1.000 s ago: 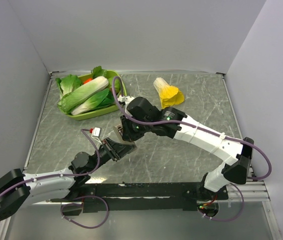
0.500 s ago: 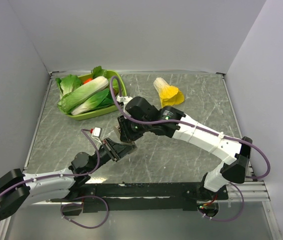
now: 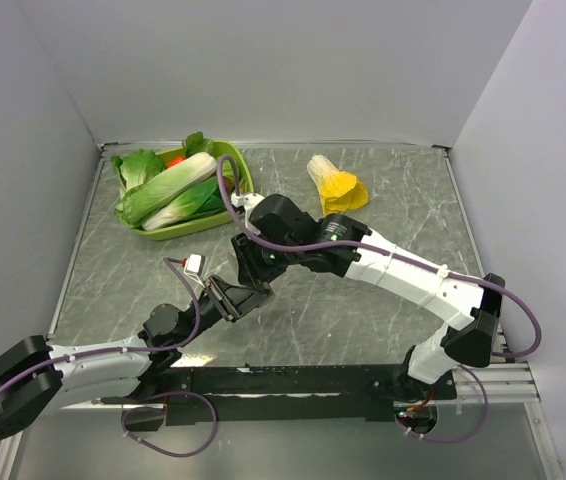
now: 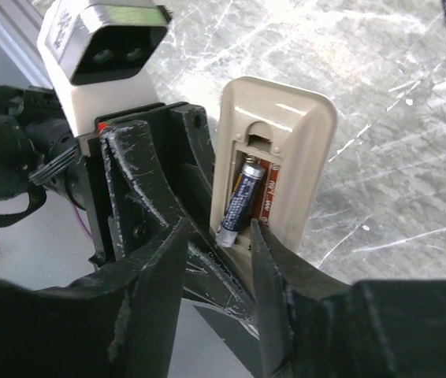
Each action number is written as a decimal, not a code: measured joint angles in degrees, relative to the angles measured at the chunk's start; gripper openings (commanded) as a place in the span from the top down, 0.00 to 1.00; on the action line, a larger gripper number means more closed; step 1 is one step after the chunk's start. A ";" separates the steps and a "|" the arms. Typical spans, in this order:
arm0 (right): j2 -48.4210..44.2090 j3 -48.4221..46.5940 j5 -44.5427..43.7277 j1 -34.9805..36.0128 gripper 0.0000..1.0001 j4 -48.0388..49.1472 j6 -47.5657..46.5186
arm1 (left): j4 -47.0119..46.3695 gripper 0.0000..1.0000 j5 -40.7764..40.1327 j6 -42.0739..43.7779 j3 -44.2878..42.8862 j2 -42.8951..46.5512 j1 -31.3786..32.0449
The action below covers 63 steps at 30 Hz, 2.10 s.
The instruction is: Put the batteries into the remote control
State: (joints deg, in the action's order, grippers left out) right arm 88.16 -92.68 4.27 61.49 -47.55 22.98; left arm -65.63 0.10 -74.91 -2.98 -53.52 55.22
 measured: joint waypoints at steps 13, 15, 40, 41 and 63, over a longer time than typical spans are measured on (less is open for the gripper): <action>-9.75 5.66 3.41 0.00 0.44 7.93 -14.78 | 0.15 0.99 0.24 -1.53 0.00 2.47 0.00; -13.49 8.83 5.33 -0.20 0.43 10.69 -18.93 | 0.39 0.99 0.50 -2.19 0.00 2.84 0.00; -18.43 24.65 29.46 -3.76 0.49 28.46 -54.45 | 6.56 0.99 4.76 -3.80 -0.63 6.32 0.00; -18.10 24.65 29.75 -4.09 0.49 28.55 -54.60 | 6.78 0.99 4.83 -3.80 -0.63 6.45 0.00; -15.69 26.62 32.46 -6.34 0.53 30.60 -54.84 | 8.28 0.99 5.11 -3.61 -0.68 7.74 0.00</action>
State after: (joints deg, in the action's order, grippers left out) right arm 72.47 -66.06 36.73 55.16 -16.95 -31.86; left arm -57.34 5.21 -78.52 -3.66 -45.78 55.22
